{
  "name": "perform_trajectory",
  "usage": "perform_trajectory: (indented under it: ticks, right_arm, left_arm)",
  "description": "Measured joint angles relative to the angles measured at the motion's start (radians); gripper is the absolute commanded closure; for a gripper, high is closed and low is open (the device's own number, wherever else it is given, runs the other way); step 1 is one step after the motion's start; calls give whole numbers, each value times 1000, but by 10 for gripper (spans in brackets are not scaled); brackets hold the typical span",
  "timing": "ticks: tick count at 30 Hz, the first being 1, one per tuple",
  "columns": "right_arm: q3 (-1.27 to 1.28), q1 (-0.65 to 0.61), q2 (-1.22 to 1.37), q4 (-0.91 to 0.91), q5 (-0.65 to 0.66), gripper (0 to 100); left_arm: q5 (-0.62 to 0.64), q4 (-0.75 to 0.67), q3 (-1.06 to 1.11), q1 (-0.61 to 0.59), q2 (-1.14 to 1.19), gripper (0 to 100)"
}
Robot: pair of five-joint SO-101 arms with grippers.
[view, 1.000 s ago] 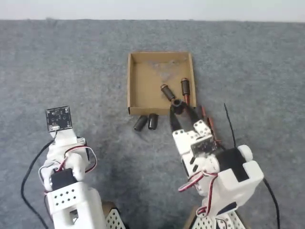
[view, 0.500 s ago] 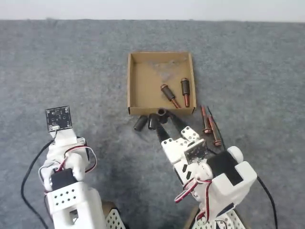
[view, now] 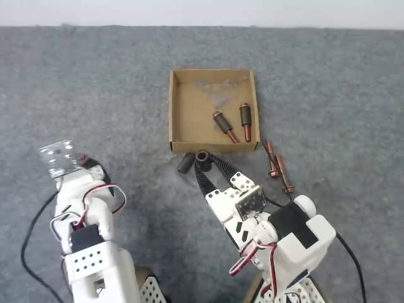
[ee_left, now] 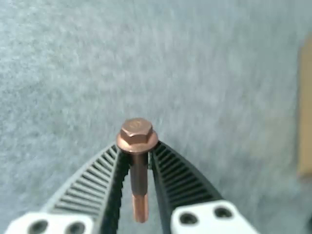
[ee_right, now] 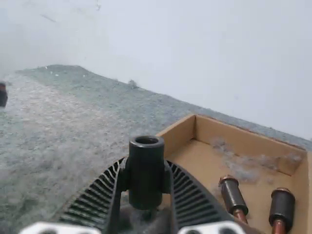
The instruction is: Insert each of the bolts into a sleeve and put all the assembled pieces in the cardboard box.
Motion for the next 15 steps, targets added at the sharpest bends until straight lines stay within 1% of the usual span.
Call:
perform_trajectory:
  ticks: [2, 5, 11, 15]
  right_arm:
    - [0, 0, 0, 2, 0, 993]
    - [0, 0, 0, 11, 0, 993]
    - [0, 0, 0, 12, 0, 993]
    - [0, 0, 0, 12, 0, 993]
  left_arm:
    - [97, -44, 0, 0, 0, 988]
    - [196, -84, 0, 0, 0, 988]
    - [287, -189, -31, 12, 0, 988]
    - [348, -201, -87, 84, 0, 988]
